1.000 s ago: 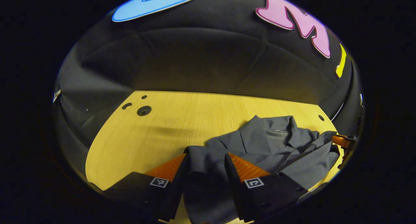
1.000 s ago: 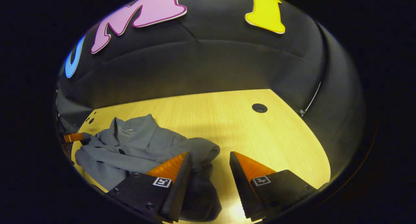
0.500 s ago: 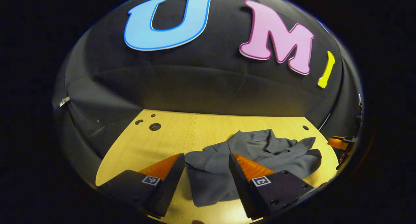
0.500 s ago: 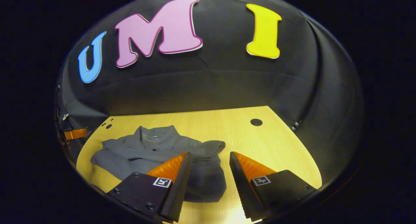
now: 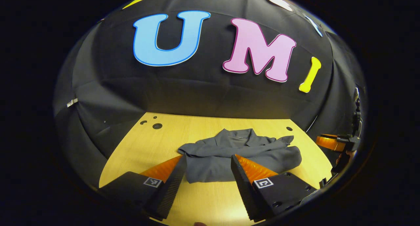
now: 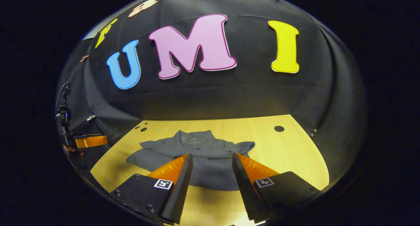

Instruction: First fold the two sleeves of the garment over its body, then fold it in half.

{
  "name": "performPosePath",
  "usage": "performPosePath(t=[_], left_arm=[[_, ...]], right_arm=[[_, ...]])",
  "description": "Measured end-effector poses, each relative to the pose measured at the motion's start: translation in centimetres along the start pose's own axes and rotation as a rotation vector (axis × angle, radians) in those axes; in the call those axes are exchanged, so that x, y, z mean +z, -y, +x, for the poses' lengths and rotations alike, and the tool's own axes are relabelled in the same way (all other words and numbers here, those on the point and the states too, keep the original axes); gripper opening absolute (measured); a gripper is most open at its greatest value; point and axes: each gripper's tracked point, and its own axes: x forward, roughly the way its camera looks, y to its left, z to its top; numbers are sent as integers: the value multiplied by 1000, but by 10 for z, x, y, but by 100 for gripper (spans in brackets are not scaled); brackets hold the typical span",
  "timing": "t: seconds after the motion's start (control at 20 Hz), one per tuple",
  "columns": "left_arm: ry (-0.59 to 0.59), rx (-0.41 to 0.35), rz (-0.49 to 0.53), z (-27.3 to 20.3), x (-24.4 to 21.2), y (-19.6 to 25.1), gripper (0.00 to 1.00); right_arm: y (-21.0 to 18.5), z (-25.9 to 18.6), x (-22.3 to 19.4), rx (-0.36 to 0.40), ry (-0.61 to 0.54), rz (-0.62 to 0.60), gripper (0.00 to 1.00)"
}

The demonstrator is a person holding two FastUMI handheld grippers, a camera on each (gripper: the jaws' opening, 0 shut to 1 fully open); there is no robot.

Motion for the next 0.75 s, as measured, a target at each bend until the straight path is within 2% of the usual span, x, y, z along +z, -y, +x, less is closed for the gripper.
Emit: performPosePath(t=[0.3, 0.55, 0.75], left_arm=[[-12, 5, -30, -38, -30, 17, 88], [-26, -27, -28, -57, -63, 50, 89], [-45, 7, -47, -64, -83, 64, 89]], right_arm=[[-42, -38, -26, 105, -67, -74, 75], [-50, -47, -42, 131, -93, -41, 75], [-50, -52, -58, 179, -131, -67, 75]])
